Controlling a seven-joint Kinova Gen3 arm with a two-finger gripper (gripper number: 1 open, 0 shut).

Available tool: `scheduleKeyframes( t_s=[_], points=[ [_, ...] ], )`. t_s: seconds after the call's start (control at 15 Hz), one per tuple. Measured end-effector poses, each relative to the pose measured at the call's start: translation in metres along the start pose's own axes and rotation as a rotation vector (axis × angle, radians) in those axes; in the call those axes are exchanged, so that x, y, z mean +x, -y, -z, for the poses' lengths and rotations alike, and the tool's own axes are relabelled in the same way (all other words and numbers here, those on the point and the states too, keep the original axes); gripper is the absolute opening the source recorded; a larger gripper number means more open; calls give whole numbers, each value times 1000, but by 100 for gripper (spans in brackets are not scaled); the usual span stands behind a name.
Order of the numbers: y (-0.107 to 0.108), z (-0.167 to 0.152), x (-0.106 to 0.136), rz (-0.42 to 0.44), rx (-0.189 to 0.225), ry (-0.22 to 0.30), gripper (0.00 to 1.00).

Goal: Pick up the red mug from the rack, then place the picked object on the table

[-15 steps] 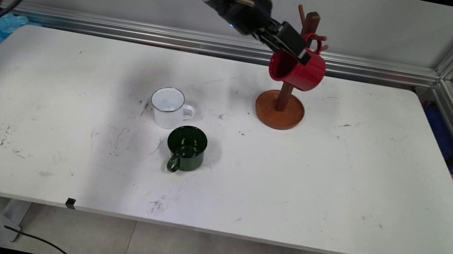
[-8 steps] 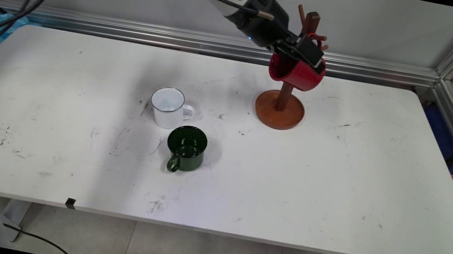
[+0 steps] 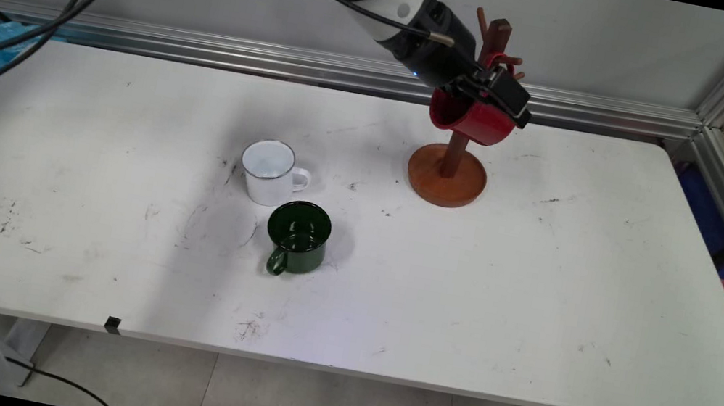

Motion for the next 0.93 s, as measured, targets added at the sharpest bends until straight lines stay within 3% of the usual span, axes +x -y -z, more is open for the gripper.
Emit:
scheduleKeyframes(
  t_s=[0.07, 0.93],
  points=[
    [0, -2, 0, 3, 0, -1, 0],
    [0, -16, -7, 14, 10, 2, 0]
  ],
)
